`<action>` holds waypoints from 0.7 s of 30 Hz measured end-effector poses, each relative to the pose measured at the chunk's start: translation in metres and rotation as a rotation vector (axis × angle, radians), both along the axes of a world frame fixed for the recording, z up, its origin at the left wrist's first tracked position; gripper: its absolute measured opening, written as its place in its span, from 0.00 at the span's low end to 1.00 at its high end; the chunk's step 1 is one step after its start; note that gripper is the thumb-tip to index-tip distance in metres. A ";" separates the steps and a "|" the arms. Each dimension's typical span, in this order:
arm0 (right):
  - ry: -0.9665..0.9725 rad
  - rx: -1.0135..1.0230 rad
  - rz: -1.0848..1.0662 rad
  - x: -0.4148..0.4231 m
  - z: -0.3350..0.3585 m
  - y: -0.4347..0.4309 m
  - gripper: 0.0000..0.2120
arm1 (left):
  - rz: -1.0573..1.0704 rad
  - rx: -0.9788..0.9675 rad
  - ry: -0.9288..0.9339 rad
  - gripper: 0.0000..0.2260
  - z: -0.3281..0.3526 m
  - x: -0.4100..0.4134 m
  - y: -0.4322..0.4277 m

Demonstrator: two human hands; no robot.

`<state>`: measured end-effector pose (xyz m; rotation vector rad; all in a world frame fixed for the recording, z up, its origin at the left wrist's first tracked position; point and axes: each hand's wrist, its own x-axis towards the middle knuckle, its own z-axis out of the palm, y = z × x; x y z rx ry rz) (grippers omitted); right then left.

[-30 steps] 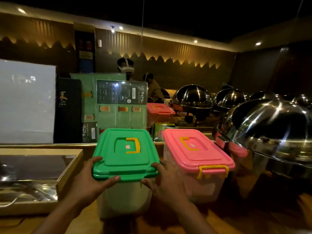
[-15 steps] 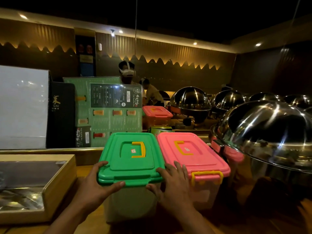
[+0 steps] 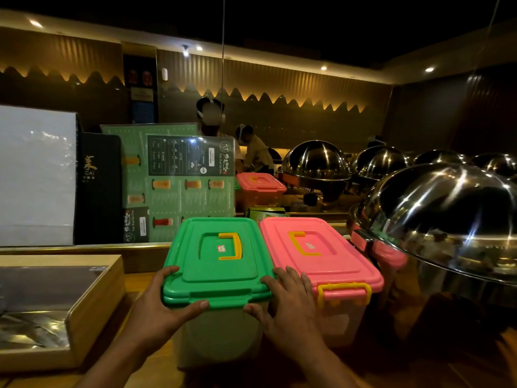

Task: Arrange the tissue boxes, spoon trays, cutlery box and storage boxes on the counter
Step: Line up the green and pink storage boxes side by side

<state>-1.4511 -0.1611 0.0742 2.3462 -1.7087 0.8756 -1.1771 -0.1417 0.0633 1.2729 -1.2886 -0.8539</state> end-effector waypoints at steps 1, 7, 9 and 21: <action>-0.001 0.000 0.001 0.000 0.000 0.000 0.43 | -0.003 0.002 0.001 0.53 0.000 0.000 0.000; -0.005 -0.020 -0.001 0.000 -0.003 -0.002 0.37 | 0.005 -0.001 -0.005 0.53 -0.001 -0.001 0.001; -0.006 -0.025 -0.002 0.000 -0.003 -0.002 0.35 | 0.004 0.004 -0.003 0.54 0.000 -0.001 0.002; 0.010 0.012 0.004 -0.001 0.004 0.002 0.39 | -0.020 0.033 0.056 0.53 0.005 -0.001 0.005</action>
